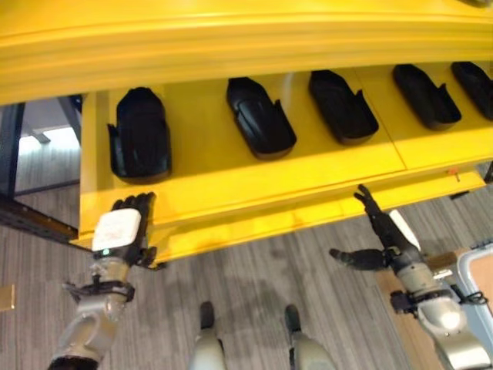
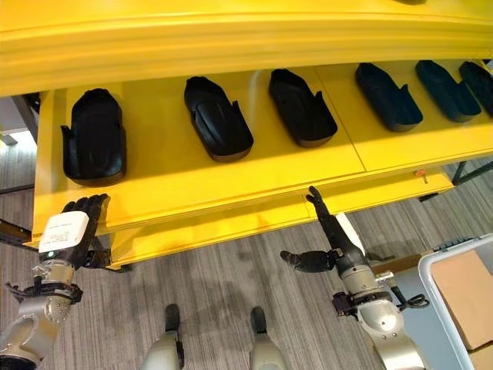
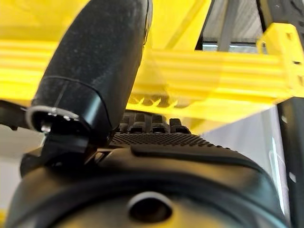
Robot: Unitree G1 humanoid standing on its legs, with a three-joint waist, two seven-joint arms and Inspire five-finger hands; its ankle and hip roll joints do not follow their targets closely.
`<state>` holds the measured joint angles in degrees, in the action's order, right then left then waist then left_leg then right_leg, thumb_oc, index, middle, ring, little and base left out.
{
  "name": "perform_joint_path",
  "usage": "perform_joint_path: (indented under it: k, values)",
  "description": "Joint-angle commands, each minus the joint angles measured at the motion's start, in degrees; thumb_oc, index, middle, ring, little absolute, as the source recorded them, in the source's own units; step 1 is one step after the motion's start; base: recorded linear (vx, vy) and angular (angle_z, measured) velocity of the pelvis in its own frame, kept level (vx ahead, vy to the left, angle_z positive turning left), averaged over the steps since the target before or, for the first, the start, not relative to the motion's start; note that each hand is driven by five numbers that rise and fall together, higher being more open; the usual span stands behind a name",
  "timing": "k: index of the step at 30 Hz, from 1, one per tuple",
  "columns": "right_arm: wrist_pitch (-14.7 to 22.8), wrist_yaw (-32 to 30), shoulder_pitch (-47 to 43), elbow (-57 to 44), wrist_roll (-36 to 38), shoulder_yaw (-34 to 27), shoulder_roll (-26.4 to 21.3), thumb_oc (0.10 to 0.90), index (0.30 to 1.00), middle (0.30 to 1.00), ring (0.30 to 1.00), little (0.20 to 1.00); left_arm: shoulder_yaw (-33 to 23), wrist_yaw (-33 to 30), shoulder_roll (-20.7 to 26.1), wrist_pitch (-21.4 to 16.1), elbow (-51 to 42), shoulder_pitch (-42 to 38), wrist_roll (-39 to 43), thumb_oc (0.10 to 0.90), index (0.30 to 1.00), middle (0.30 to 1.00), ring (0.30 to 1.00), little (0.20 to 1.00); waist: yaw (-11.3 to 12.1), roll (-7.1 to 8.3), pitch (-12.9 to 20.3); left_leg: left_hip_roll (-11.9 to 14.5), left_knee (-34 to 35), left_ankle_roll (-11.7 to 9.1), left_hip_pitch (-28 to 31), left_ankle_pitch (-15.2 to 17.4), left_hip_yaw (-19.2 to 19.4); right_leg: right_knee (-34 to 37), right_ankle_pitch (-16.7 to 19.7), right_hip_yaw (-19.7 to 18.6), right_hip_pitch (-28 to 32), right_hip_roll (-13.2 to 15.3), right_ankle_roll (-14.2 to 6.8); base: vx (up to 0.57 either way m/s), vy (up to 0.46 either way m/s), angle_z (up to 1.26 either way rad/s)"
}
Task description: Move parts from the plastic box to the shelf.
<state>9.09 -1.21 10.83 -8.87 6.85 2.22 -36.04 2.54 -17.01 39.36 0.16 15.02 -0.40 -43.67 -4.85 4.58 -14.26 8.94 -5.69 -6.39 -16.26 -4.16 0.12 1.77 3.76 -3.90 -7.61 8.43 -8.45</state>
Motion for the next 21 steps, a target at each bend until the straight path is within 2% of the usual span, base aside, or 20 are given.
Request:
perform_joint_path:
  k: [1, 11, 21]
  values:
    - [4.94, -2.51, -3.47, -4.93, -0.19, -1.41, -1.64, 0.900, 1.000, 1.000, 1.000, 1.000, -0.73, -4.49, 1.87, 1.47, 1.78, -5.58, -2.40, 0.900, 1.000, 1.000, 1.000, 1.000, -0.67, 1.30, 4.92, 1.38, -6.28, 1.88, -0.40, 5.07, 0.54, -8.26, -4.57, -0.03, -4.92, 1.76, 0.78, 0.00, 0.004, -0.05]
    - [5.55, -2.92, -3.00, -5.31, 0.04, -0.68, -2.40, 0.900, 1.000, 1.000, 1.000, 1.000, 3.69, -4.86, 1.79, 2.80, 10.70, -10.09, -2.55, 0.900, 1.000, 1.000, 1.000, 1.000, -1.33, 1.32, 5.05, 1.64, -6.69, 1.68, -0.48, 5.25, 0.89, -8.53, -4.60, -0.51, -5.29, 1.54, 0.69, 0.01, 0.002, -0.03]
    - [5.98, -3.44, -3.03, -5.27, -0.03, -0.24, -2.75, 0.900, 1.000, 1.000, 1.000, 1.000, 5.84, -4.97, 1.64, 2.57, 12.15, -11.67, -2.79, 0.900, 1.000, 1.000, 1.000, 1.000, -1.51, 1.30, 5.14, 1.67, -6.75, 1.62, -0.40, 5.38, 0.99, -8.54, -4.54, -0.70, -5.40, 1.55, 0.57, 0.00, 0.000, 0.00]
